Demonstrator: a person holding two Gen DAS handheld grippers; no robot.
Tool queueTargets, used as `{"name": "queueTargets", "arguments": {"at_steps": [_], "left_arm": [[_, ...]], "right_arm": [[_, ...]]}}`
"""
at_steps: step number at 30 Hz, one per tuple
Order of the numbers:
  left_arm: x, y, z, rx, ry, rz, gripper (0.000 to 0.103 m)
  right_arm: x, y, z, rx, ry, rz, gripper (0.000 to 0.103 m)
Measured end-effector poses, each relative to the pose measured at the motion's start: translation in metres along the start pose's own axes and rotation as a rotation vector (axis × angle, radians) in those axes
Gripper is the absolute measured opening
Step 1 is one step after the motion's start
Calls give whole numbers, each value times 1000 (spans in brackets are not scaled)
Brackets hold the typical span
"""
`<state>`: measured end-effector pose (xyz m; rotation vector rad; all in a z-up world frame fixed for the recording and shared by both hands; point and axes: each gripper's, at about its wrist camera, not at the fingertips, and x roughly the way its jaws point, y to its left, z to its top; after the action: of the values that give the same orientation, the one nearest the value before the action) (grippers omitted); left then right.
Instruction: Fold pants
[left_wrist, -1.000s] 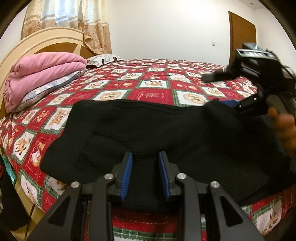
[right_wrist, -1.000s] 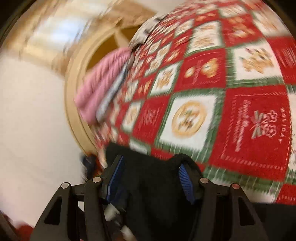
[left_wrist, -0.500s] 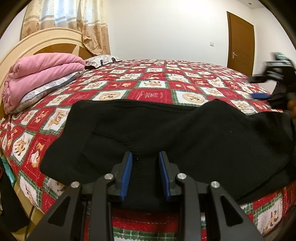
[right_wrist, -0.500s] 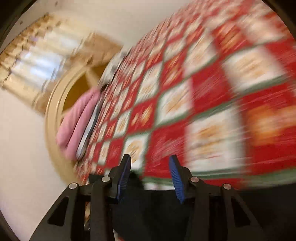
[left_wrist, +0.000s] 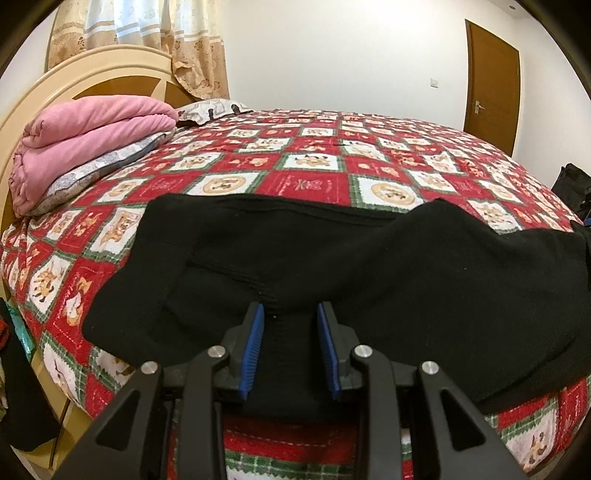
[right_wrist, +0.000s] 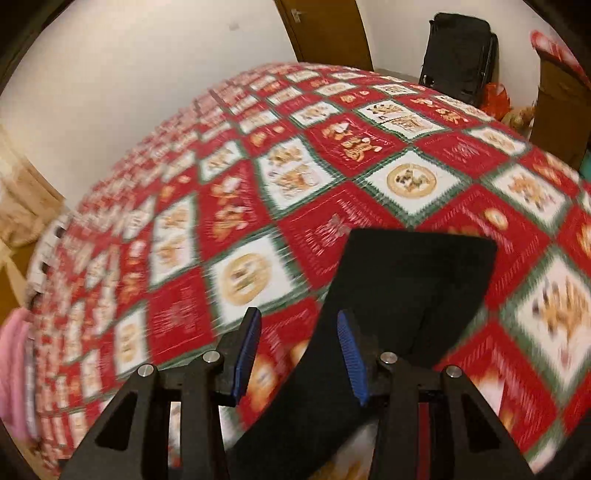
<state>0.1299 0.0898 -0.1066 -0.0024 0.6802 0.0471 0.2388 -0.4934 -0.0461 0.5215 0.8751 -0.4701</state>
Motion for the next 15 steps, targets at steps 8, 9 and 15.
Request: {"name": "queueTargets", "arguments": {"at_steps": [8, 9, 15], "left_arm": [[0, 0, 0, 2, 7, 5, 33], [0, -1, 0, 4, 6, 6, 33], [0, 0, 1, -7, 8, -6, 33]], "right_arm": [[49, 6, 1, -86, 67, -275, 44], [47, 4, -2, -80, 64, -284, 44], [29, -27, 0, 58, 87, -228, 7]]}}
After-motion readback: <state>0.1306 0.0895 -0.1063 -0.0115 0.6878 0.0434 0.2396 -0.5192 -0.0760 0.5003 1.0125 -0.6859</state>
